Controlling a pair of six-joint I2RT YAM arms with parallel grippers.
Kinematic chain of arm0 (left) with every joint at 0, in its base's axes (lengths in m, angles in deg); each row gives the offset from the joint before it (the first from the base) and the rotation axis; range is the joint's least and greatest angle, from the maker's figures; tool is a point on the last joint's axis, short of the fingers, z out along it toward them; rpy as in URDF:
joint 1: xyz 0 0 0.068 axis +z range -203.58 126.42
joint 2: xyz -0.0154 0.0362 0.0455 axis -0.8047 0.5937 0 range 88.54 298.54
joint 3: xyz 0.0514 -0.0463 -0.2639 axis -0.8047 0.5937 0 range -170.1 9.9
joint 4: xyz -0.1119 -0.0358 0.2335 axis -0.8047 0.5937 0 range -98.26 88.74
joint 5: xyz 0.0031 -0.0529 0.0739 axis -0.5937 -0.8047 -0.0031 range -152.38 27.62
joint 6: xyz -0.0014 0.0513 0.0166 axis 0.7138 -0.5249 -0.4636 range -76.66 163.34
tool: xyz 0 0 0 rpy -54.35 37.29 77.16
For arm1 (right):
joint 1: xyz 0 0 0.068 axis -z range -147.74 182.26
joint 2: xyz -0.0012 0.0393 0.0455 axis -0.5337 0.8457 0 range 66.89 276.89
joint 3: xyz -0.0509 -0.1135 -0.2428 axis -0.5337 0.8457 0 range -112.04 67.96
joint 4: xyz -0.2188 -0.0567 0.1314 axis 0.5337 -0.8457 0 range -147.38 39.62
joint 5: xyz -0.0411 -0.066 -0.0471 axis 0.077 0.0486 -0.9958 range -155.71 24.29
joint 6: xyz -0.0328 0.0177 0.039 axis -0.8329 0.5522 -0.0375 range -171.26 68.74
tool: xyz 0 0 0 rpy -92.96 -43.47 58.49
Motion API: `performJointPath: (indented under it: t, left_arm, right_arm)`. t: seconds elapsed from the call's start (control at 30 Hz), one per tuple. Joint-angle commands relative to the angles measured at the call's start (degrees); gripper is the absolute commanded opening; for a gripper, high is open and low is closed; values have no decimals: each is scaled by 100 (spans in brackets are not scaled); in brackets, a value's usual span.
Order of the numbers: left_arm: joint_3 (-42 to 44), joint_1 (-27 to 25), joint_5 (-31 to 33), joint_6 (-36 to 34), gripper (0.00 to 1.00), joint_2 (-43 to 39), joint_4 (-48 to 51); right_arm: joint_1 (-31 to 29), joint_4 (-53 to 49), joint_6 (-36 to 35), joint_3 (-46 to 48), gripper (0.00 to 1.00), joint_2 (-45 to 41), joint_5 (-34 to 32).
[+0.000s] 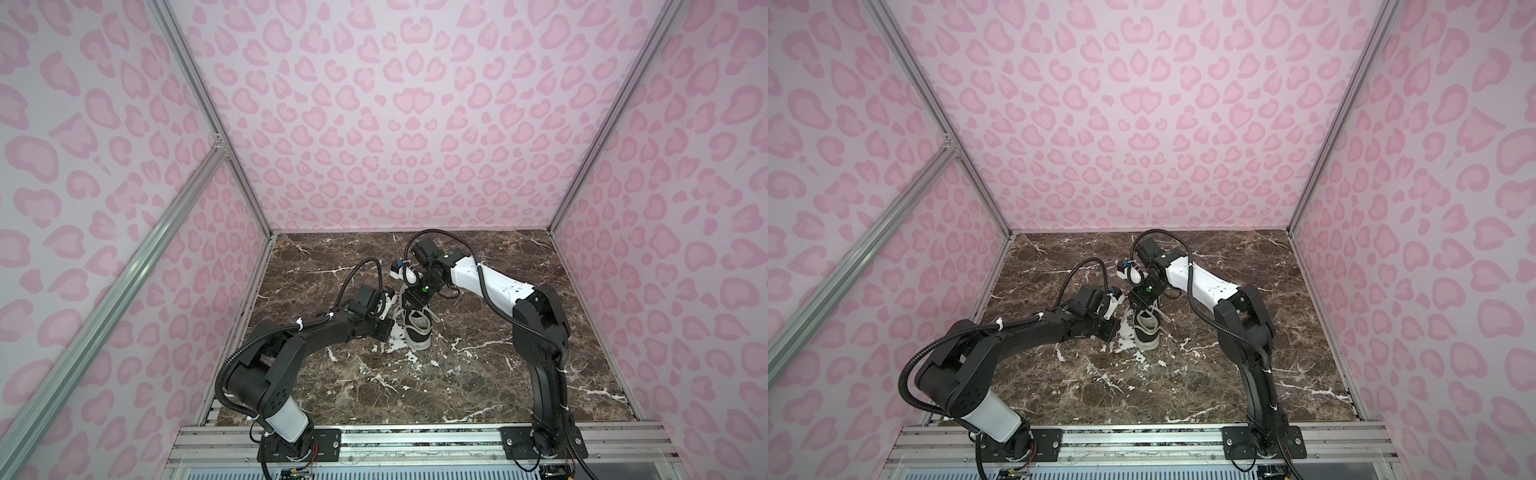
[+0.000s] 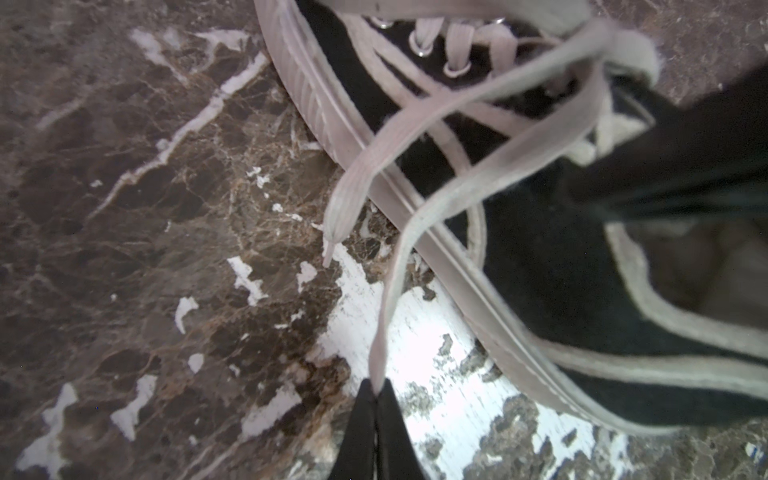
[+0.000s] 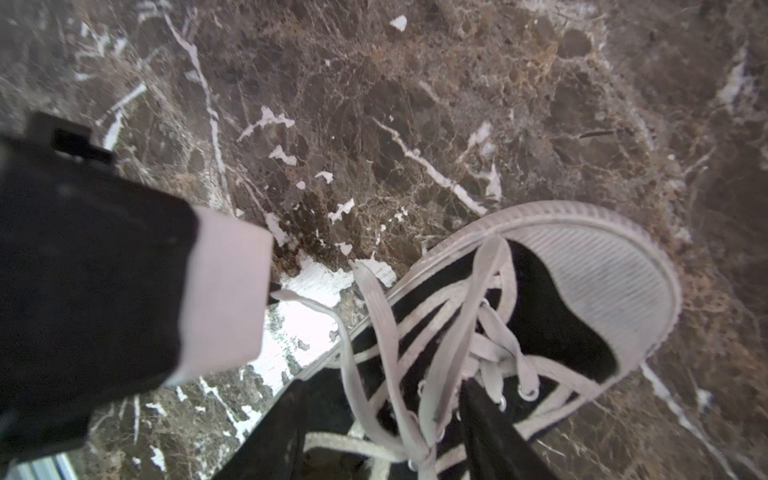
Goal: Tie the shoes
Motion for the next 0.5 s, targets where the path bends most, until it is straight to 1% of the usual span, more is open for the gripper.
performJointPath:
  t: [0.0, 0.2, 0.4, 0.47]
  left_arm:
    - [-67, -62, -16, -89, 6, 33, -118]
    - [-3, -191, 46, -37, 5, 75, -196]
    - [156, -264, 101, 38, 5, -25, -340]
    - [206, -264, 109, 37, 5, -61, -380]
  right_arm:
    - [-34, -122, -187, -98, 65, 81, -399]
    - [-32, -280, -156, -327, 68, 277, -409]
    - [-9, -241, -47, -437, 69, 459, -365]
    - [8, -211, -29, -455, 67, 493, -285]
